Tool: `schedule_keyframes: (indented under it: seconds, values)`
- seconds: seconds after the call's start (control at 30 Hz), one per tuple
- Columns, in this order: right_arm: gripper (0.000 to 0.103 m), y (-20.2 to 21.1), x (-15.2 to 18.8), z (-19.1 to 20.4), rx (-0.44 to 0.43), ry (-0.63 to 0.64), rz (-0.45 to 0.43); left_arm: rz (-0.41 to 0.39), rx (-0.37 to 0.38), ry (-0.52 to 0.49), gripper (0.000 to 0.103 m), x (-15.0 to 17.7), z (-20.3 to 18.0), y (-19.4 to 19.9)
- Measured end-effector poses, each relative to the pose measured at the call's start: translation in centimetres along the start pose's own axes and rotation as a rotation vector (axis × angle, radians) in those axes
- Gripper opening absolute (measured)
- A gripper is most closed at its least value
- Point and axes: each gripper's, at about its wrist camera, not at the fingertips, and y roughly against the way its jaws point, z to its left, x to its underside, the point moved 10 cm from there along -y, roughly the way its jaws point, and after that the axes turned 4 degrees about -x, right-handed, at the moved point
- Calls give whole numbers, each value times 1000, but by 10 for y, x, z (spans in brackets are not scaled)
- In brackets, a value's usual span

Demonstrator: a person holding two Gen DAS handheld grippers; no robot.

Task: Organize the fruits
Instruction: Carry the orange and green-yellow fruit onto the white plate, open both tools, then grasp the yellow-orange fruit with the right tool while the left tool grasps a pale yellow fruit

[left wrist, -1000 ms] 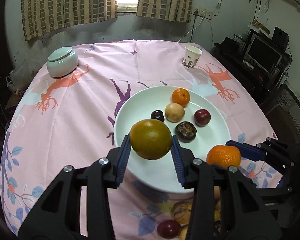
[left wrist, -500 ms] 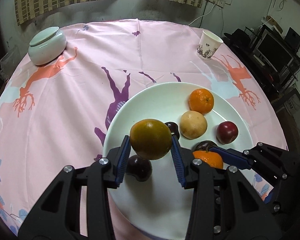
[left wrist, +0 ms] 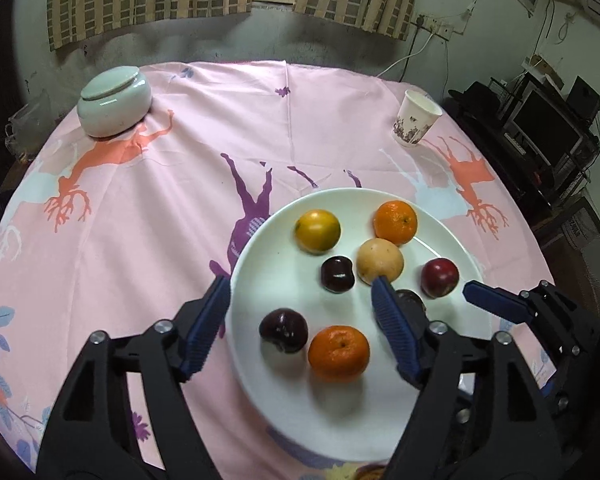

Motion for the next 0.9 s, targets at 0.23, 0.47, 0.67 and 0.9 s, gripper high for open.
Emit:
schedule_keyframes:
  seconds: [0.23, 0.47, 0.67, 0.9]
  values:
    - [102, 70, 75, 1, -32, -137, -54, -114, 16, -49, 98, 68, -4, 71]
    - [102, 94, 167, 18, 4, -183, -19, -90, -6, -48, 98, 167, -1, 90]
    - [87, 117, 196, 48, -69, -157, -44, -22, -4, -28, 98, 219, 7, 93]
    - [48, 91, 211, 96, -188, -88, 67, -15, -16, 42, 98, 229, 25, 100]
